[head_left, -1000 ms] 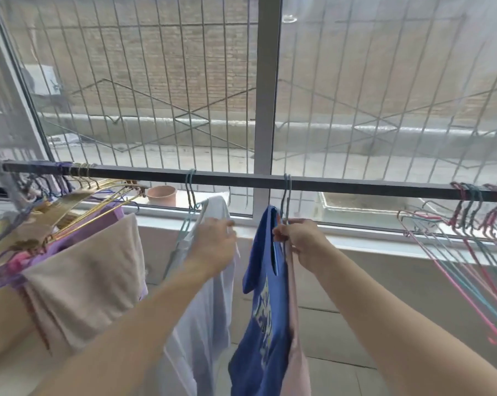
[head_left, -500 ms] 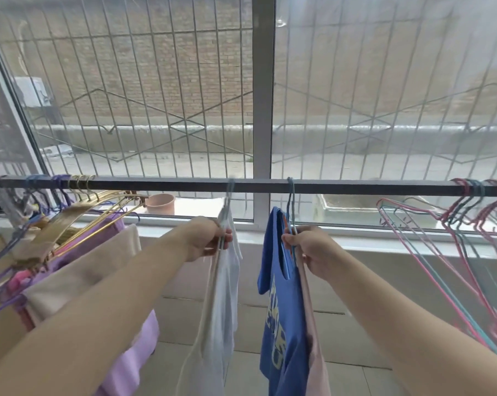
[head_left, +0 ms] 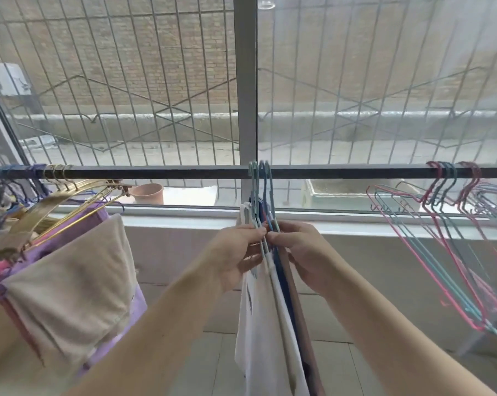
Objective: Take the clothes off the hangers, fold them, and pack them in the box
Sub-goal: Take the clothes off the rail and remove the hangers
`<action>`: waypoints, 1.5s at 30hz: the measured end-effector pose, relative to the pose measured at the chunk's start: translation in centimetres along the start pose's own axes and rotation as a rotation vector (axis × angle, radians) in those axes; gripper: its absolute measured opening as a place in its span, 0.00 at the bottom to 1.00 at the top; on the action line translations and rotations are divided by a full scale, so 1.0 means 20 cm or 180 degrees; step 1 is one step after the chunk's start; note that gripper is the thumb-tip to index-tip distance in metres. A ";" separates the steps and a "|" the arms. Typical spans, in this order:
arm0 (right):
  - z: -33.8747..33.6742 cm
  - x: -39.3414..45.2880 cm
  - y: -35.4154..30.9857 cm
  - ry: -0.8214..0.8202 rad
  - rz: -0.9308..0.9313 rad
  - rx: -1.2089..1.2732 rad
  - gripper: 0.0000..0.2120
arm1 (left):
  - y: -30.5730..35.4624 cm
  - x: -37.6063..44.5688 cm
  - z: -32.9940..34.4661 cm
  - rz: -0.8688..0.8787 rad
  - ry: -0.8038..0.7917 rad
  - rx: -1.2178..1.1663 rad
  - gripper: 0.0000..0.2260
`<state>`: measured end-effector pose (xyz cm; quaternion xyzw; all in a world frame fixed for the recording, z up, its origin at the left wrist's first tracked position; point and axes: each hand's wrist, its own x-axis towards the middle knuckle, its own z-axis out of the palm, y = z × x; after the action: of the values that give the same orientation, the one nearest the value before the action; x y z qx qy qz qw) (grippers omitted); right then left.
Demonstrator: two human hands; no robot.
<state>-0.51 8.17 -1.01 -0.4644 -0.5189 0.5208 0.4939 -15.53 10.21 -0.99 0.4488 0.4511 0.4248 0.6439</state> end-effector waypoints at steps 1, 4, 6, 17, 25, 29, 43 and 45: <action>-0.02 -0.05 0.04 0.0006 0.0030 -0.0082 0.11 | -0.05 -0.04 0.03 -0.0032 0.0034 0.0000 0.09; -0.05 -0.21 0.17 -0.0098 0.0016 -0.0479 0.12 | -0.21 -0.17 0.11 -0.0247 0.0117 -0.0265 0.10; -0.07 -0.29 0.27 -0.0233 -0.0074 -0.0914 0.13 | -0.31 -0.25 0.16 -0.0445 0.0279 -0.0612 0.11; -0.15 -0.75 0.48 -0.2818 -0.0401 -0.1295 0.17 | -0.75 -1.06 0.40 -0.0177 0.1437 -0.1230 0.10; 0.20 -1.45 0.50 -0.3849 -0.0559 -0.0751 0.06 | -0.94 -2.20 0.59 -0.0048 0.3105 -0.1774 0.13; 0.42 -1.86 0.41 -0.4357 -0.0798 -0.0683 0.06 | -0.99 -2.77 0.72 0.0314 0.3888 -0.2015 0.07; 1.30 -3.60 0.05 -0.6234 -0.1383 -0.0709 0.07 | -1.15 -4.59 0.76 0.1891 0.5507 -0.2630 0.07; 1.41 -3.76 0.07 -0.6625 -0.1340 -0.1060 0.07 | -1.19 -4.79 0.69 0.1876 0.5640 -0.2799 0.08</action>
<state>-22.57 -69.08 -3.71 0.2445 -0.8185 0.4875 -0.1804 -21.06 -89.36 -2.08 -0.2076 0.4406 0.8714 0.0581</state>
